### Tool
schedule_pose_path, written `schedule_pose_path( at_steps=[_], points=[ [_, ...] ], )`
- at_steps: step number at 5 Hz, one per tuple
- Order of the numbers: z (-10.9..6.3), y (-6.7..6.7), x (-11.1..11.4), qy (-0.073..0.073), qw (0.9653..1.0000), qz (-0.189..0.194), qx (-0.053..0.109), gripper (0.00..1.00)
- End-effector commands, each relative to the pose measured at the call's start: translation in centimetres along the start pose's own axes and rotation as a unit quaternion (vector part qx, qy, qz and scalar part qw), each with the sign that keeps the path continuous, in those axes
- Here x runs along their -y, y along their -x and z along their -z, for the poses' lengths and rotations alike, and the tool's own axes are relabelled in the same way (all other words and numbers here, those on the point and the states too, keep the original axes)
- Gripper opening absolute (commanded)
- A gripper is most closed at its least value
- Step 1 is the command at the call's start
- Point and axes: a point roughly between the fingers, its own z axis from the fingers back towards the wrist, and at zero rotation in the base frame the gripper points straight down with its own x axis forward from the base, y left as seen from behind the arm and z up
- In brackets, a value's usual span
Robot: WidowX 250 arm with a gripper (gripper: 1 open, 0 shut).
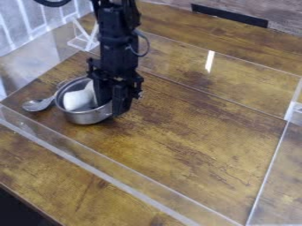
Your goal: Move the green spoon to the left
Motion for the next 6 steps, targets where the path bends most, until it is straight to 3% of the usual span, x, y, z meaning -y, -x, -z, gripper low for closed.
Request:
schedule_pose_path(
  at_steps=[1, 4, 6],
  points=[
    [-1.3, -1.2, -0.7, -0.009, 0.9995, -0.004, 0.031, 0.00],
    [-0.5, -1.0, -0.7, -0.006, 0.9986, -0.039, 0.035, 0.00],
    [-0.2, -0.4, -0.6, -0.005, 0.9986, -0.037, 0.039, 0.00]
  ],
)
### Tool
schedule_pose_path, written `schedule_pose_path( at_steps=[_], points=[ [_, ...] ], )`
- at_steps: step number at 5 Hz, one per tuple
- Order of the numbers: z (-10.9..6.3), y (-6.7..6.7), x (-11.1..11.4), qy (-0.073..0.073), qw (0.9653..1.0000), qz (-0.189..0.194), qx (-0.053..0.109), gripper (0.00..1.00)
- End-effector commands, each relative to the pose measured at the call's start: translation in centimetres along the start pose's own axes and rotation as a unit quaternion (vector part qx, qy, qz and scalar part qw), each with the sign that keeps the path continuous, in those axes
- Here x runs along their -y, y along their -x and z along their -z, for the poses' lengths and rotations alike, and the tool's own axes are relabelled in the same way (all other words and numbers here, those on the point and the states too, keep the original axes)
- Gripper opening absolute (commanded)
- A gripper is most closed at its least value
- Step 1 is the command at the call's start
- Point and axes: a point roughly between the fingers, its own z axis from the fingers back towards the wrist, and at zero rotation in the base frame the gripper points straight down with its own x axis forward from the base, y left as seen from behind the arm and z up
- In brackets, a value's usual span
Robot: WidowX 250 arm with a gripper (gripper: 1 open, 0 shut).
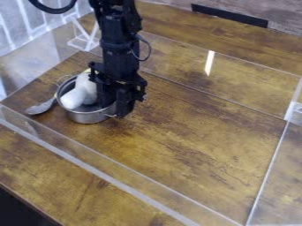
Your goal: Move the green spoon to the left
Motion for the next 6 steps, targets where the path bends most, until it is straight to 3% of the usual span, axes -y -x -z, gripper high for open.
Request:
schedule_pose_path(
  at_steps=[1, 3, 5, 6],
  points=[
    [-1.1, 0.6, -0.3, -0.003, 0.9996, 0.011, 0.026, 0.00],
    [-0.1, 1.9, 0.2, -0.002, 0.9984, 0.047, 0.031, 0.00],
    [-0.7, 2.2, 0.1, -0.003, 0.9974, 0.063, 0.033, 0.00],
    [-0.5, 1.7, 0.8, -0.005, 0.9968, 0.071, 0.035, 0.00]
  ],
)
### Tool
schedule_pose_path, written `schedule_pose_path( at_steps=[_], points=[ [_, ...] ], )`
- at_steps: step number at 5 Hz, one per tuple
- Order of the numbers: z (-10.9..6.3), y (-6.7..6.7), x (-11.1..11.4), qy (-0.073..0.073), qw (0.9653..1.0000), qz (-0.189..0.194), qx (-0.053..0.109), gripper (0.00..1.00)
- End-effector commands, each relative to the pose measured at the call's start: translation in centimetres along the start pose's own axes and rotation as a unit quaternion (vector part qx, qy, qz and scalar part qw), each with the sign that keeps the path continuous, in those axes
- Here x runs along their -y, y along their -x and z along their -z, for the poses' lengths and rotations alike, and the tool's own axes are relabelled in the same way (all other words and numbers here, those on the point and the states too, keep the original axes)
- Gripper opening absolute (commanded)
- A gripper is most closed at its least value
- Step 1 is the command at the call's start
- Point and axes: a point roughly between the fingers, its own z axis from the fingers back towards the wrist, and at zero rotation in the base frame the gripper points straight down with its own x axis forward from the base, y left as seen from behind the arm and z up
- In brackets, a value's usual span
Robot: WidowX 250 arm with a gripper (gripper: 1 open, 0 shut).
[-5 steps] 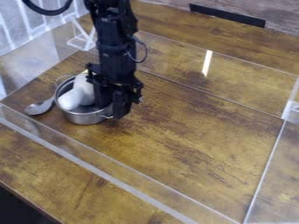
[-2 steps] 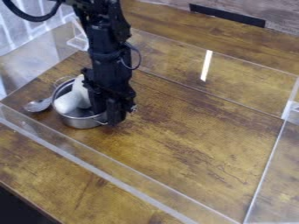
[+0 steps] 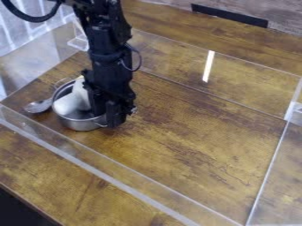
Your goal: Move the green spoon to the left
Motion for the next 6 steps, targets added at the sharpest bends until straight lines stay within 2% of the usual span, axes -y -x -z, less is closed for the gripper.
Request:
schedule_pose_path(
  at_steps=[1, 3, 5, 6],
  points=[
    [-0.6, -1.1, 0.7, -0.006, 0.9998, 0.013, 0.015, 0.00],
    [-2.3, -1.1, 1.8, -0.008, 0.9996, -0.022, 0.017, 0.00],
    [-2.0, -2.4, 3.1, -0.009, 0.9993, -0.030, 0.019, 0.00],
    [-2.3, -3.4, 3.4, -0.008, 0.9996, -0.018, 0.021, 0.00]
  ],
)
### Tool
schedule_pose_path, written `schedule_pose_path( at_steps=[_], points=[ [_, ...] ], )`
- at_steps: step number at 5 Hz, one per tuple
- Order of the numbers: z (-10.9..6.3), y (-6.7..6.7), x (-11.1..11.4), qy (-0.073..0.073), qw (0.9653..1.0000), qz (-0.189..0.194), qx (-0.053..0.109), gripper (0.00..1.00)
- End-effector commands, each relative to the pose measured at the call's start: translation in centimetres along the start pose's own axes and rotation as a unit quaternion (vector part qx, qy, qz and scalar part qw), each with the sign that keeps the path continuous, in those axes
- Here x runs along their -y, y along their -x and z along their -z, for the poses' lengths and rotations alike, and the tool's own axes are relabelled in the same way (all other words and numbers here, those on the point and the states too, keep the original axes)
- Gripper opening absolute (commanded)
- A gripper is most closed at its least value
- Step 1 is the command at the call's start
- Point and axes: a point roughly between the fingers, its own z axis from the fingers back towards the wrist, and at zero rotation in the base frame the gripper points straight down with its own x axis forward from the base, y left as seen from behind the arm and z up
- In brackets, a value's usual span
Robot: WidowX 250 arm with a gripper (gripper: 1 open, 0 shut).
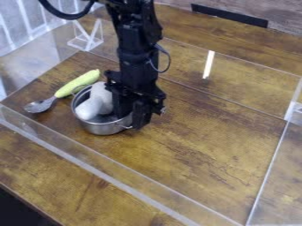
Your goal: Move the green spoon to the left
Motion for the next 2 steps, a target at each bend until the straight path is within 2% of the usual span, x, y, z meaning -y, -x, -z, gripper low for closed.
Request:
schedule_pose_path(
  at_steps=[1, 2],
  points=[
    [-2.1, -2.0, 0.7, -0.006, 0.9993, 0.022, 0.029, 0.00],
    [-4.6, -1.9, -0.1, 0.002, 0.9988, 0.024, 0.043, 1.00]
  ],
)
